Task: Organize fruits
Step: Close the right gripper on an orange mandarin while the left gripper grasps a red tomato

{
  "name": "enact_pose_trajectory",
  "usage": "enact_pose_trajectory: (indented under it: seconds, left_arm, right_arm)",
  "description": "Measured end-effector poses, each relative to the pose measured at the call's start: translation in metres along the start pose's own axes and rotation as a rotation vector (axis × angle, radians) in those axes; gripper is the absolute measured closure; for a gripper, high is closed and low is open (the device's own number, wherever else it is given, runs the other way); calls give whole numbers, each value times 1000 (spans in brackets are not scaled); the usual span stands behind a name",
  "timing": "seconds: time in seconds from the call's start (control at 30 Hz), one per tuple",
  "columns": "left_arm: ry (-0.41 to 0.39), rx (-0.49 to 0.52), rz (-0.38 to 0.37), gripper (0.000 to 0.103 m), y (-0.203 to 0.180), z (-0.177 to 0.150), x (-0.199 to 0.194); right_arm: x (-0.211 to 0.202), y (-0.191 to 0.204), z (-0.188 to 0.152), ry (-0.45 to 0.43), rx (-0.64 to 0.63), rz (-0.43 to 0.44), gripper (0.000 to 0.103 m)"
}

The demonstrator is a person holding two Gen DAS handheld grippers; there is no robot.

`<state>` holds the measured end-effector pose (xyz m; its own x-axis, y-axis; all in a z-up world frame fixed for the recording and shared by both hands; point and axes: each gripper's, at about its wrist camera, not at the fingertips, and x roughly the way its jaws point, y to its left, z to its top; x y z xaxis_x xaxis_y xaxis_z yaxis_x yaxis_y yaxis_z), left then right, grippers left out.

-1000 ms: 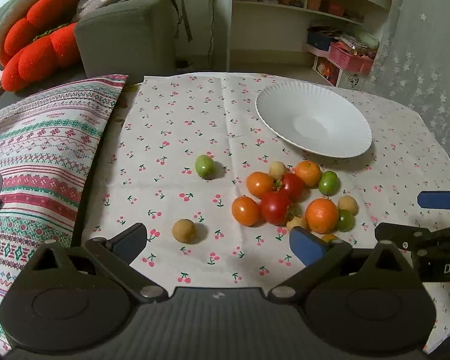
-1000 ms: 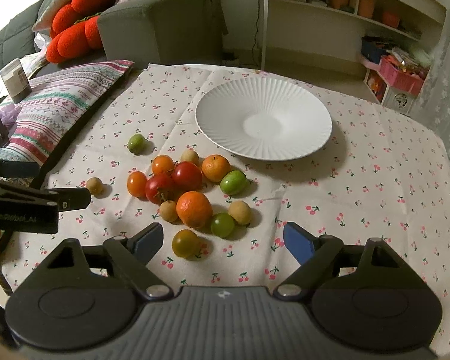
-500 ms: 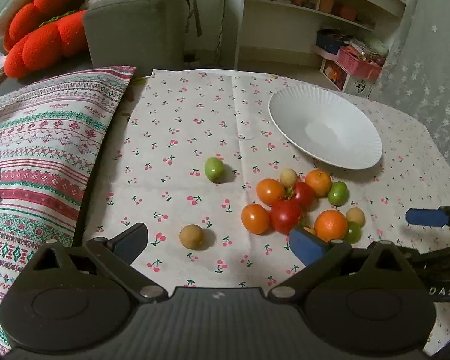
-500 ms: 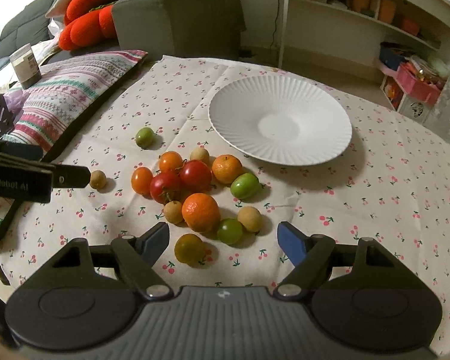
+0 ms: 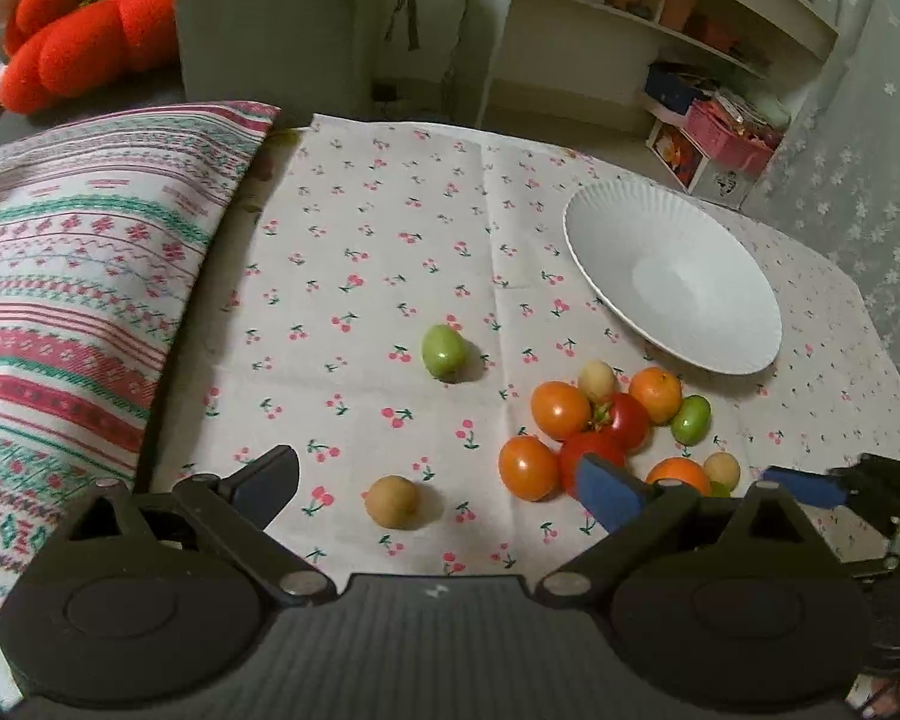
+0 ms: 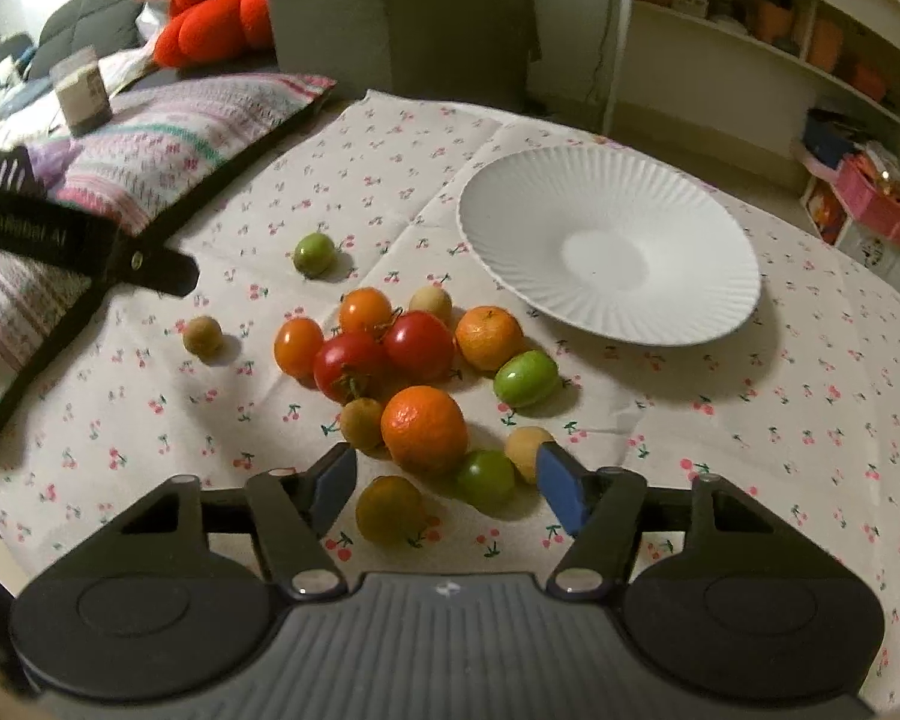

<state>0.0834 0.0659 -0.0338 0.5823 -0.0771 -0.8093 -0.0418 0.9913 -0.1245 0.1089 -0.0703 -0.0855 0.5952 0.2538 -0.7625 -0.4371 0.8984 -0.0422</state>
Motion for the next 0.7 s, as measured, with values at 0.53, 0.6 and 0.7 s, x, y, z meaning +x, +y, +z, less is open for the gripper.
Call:
enact_pose_trajectory:
  seconds: [0.53, 0.6, 0.7]
  left_arm:
    - [17, 144, -97, 30, -35, 3, 29]
    - [24, 155, -106, 33, -35, 3, 32]
    - [19, 178, -124, 35, -35, 2, 33]
  right_arm:
    - [27, -3, 7, 15, -21, 69, 70]
    - [20, -2, 5, 2, -40, 74, 70]
    - [9, -4, 3, -18, -47, 71, 70]
